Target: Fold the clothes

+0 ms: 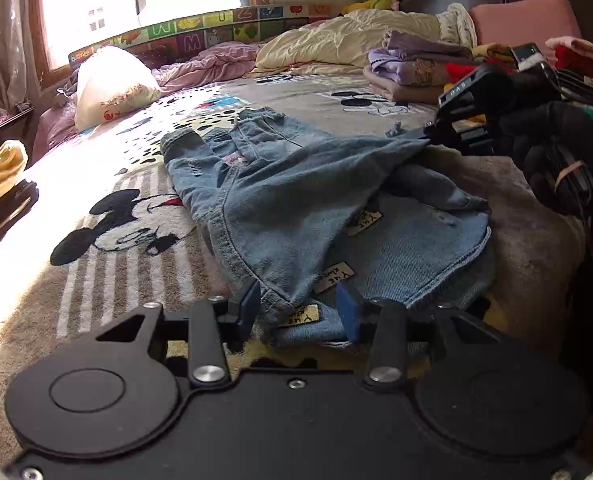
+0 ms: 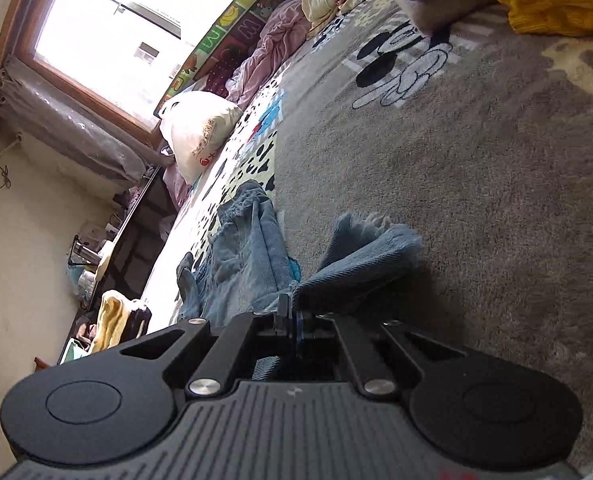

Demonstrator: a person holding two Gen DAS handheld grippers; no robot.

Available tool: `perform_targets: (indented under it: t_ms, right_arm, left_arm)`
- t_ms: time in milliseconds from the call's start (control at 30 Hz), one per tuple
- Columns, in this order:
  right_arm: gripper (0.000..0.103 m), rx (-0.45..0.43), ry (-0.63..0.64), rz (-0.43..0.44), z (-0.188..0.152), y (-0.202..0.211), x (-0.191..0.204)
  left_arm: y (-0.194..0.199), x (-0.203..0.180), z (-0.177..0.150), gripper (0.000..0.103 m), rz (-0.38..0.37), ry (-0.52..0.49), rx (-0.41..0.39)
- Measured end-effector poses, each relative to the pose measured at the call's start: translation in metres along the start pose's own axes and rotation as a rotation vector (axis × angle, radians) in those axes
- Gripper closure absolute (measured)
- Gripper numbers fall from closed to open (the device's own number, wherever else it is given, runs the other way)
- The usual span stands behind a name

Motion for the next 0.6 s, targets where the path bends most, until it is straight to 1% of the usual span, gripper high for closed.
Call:
perform_targets:
  t_ms: [67,100,133,200,233,267,400,433,467,533,600]
  right_arm:
    - [0.099,-0.004,-0.015,0.010,-0.005,0.007,-0.005]
    - [0.099,-0.002,-0.024,0.015,-0.007,0.009,-0.007]
    - [0.099,0.004,-0.027,0.015,-0.008,0.009,-0.008]
    - [0.093,-0.002,-0.023,0.005,-0.007,0.009,-0.008]
    - [0.092,-0.012,-0.023,0.003,-0.006,0.009,-0.008]
    - [0.092,-0.024,-0.029,0.010,-0.003,0.010,-0.008]
    - [0.092,-0.036,-0.025,0.040,0.006,0.008,-0.008]
    - [0.092,-0.031,-0.026,0.043,0.007,0.007,-0.009]
    - [0.092,-0.028,-0.029,0.047,0.008,0.006,-0.010]
    - [0.092,-0.022,-0.019,0.039,0.008,0.005,-0.011]
    - [0.093,-0.029,-0.002,0.017,0.007,0.007,-0.013]
  left_arm:
    - [0.005,0.024,0.010,0.061,0.035,0.152,-0.067]
    - [0.003,0.033,0.014,0.061,0.059,0.205,-0.090]
    - [0.001,0.040,0.018,0.066,0.084,0.245,-0.107]
    - [-0.006,0.049,0.023,0.076,0.123,0.283,-0.120]
    - [-0.011,0.055,0.026,0.084,0.128,0.303,-0.124]
    - [-0.014,0.059,0.031,0.088,0.121,0.317,-0.134]
    - [-0.036,0.059,0.044,0.089,0.064,0.287,-0.129]
    - [-0.047,0.054,0.042,0.089,0.034,0.260,-0.082]
    - [-0.061,0.044,0.035,0.088,-0.018,0.206,0.014]
    - [-0.072,0.023,0.020,0.087,-0.024,0.020,0.075]
    - [-0.066,0.028,0.028,0.087,-0.055,0.034,0.110]
Point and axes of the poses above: each gripper's, at about its wrist camera, not at the fingertips, and y roughly against the way its jaws point, x to its left, z to its top, the point moved 4 cm from there along -y, roughly the way its jaws point, and after that the axes turned 6 degrees about z, right-handed, at the moved point
